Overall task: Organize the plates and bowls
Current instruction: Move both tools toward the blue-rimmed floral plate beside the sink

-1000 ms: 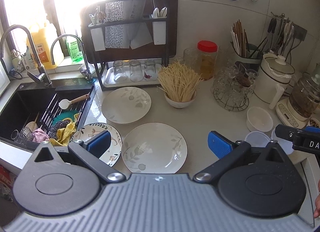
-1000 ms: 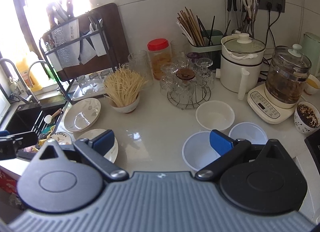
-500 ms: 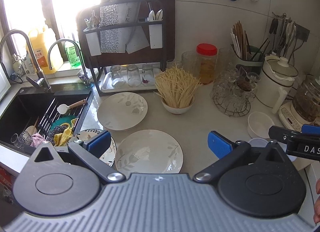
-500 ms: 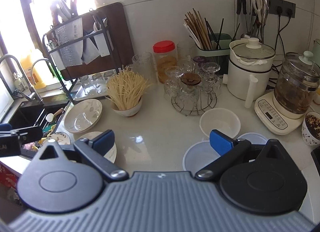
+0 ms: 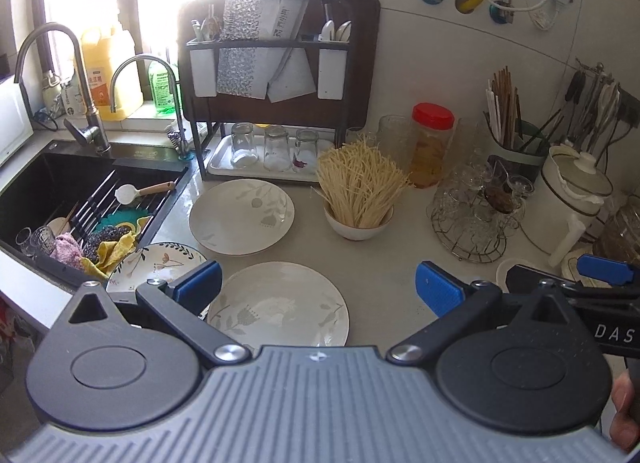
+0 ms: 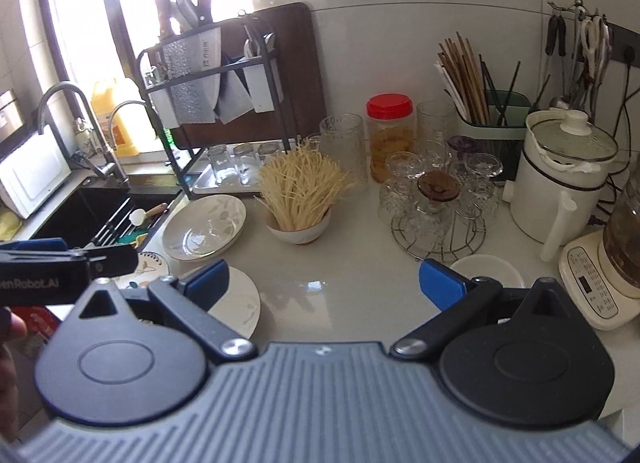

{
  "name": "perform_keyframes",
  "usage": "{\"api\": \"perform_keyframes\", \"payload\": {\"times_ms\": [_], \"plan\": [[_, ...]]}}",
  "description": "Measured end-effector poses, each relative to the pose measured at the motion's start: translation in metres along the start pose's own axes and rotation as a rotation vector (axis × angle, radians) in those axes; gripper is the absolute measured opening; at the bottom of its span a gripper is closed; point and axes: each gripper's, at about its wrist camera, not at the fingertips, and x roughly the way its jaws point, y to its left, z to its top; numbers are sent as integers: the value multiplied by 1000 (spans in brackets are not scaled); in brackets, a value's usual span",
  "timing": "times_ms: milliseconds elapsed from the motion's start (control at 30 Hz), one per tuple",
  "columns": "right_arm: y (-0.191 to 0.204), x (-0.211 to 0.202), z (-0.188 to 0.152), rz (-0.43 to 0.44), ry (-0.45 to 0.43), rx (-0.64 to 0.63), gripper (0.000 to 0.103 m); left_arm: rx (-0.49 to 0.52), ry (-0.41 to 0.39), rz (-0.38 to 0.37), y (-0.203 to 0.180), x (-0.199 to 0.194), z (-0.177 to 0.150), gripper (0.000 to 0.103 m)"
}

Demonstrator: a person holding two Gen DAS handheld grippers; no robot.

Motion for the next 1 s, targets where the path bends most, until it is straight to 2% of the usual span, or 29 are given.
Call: {"api": "perform_keyframes", "payload": {"times_ms": [233, 367, 600, 800, 1000], "plan": [[6, 9, 12, 99, 5, -76, 103, -78, 14, 89, 14, 1, -5, 103], [15, 21, 16, 131, 13, -96, 103, -121, 23, 112, 34, 6, -4, 103], [52, 49, 26, 140, -12, -105, 103, -80, 15, 110, 80, 31, 14, 103], [93, 71, 30, 136, -4, -87, 103, -58, -7, 45, 129, 51, 35, 103], [134, 92, 34, 100, 5, -100, 103, -49, 7, 35, 178, 76, 42, 103]]}}
